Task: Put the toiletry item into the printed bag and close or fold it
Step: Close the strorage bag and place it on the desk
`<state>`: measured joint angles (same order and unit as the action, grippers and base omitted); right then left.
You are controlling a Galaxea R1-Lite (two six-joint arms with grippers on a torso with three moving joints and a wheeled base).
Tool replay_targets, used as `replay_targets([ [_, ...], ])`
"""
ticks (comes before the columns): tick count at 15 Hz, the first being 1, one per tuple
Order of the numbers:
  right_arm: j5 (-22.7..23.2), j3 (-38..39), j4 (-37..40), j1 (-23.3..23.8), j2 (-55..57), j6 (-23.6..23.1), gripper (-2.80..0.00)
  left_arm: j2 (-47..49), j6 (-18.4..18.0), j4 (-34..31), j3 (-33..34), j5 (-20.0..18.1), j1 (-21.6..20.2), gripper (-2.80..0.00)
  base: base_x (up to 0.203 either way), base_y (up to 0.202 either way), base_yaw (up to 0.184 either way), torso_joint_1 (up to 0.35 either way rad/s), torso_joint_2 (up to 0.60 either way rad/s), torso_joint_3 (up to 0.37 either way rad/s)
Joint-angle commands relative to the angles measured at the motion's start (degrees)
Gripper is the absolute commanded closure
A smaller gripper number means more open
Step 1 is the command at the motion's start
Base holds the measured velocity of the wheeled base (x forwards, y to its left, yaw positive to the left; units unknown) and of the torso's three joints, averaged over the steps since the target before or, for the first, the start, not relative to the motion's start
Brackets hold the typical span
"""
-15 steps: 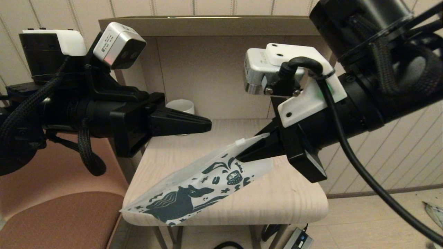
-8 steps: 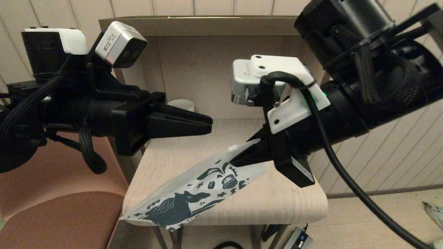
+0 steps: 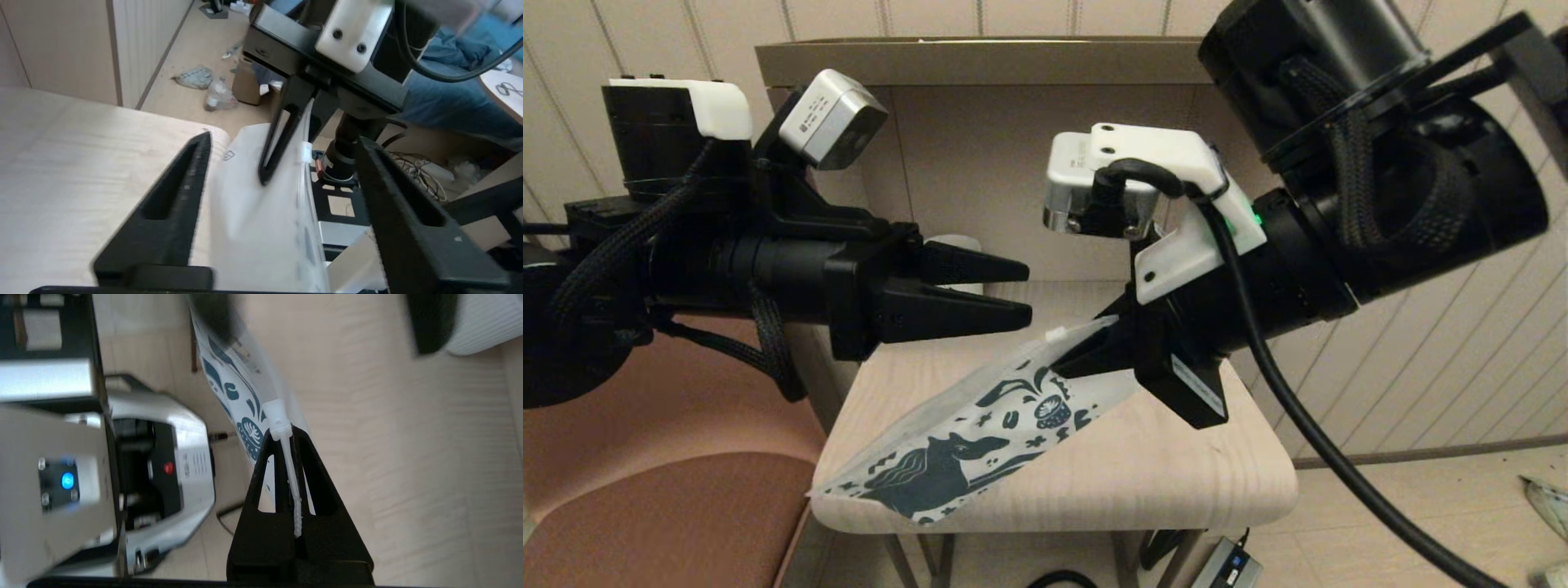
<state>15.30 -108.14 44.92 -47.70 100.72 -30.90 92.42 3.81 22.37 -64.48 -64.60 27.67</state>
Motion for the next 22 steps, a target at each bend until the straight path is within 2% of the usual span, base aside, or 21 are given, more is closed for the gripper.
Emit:
replay_targets([
  [1,0.33,0.51,-0.26,-0.02,0.35,0.56,0.00,0.22,0.06,0.22,0.32,-0.35,0.10,-2.80,0.000,0.000,0.000,0.000,0.00,0.000],
  [7,0.38,0.57,-2.71,0.42,0.77,1.99,0.00,-0.04,-0.12,0.65,1.64,-0.27,0.80,-2.80,0.000,0.000,0.000,0.000,0.00,0.000],
  [11,0.35,0.39,-3.09,-0.02,0.80,2.55,0.00,-0.04,-3.11,0.66,2.43,0.09,0.80,-2.80,0.000,0.000,0.000,0.000,0.00,0.000],
  [19,0.26,0.21,-4.79,-0.02,1.41,3.66,0.00,0.22,-3.20,0.65,2.08,0.49,0.80,-2.80,0.000,0.000,0.000,0.000,0.00,0.000],
  [22,0.26,0.04,-4.93,-0.02,1.59,4.10,0.00,0.30,-3.22,0.74,2.15,5.50,1.67,-2.80,0.000,0.000,0.000,0.000,0.00,0.000],
])
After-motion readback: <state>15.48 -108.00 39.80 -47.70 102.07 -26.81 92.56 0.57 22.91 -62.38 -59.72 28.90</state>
